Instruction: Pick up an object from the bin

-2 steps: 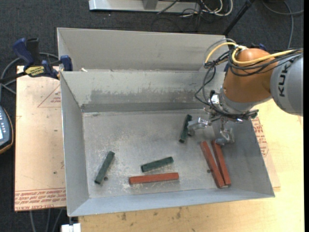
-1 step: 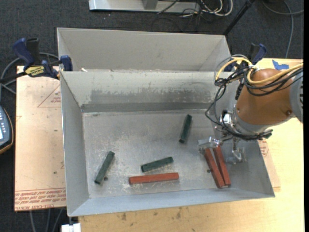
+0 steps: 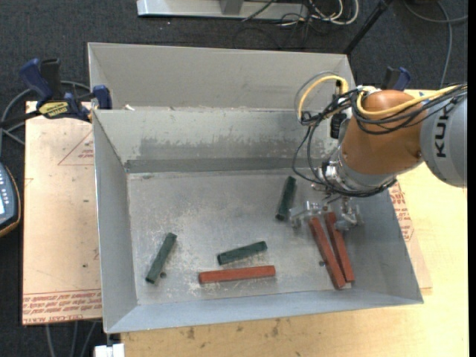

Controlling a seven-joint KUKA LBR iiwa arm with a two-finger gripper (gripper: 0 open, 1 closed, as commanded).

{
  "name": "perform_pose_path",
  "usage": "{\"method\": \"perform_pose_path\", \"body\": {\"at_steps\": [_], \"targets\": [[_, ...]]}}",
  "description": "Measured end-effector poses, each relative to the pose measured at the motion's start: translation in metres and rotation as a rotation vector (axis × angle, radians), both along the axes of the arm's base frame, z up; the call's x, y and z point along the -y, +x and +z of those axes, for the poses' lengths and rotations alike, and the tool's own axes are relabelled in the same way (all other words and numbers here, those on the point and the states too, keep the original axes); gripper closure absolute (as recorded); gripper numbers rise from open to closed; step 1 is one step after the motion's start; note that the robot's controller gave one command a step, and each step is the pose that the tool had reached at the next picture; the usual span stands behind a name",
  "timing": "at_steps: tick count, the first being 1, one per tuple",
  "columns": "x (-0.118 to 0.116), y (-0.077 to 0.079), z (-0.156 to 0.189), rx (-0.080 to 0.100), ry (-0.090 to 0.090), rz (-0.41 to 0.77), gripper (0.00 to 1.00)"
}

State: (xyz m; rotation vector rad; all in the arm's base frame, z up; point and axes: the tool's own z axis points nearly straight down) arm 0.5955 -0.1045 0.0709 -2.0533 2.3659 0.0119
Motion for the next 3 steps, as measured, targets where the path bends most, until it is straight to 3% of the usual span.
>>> {"method": "perform_pose_path", "body": {"at_steps": [1,2,3], "targets": [[0.035,-0.031,0.017,0.016,0.006,0.028,0.00],[0.036,0.020,0.005,0.005,0.009,0.009,0.00],[0.027,0.041,0.005,0.006,-0.002,0.105,0.00]]}}
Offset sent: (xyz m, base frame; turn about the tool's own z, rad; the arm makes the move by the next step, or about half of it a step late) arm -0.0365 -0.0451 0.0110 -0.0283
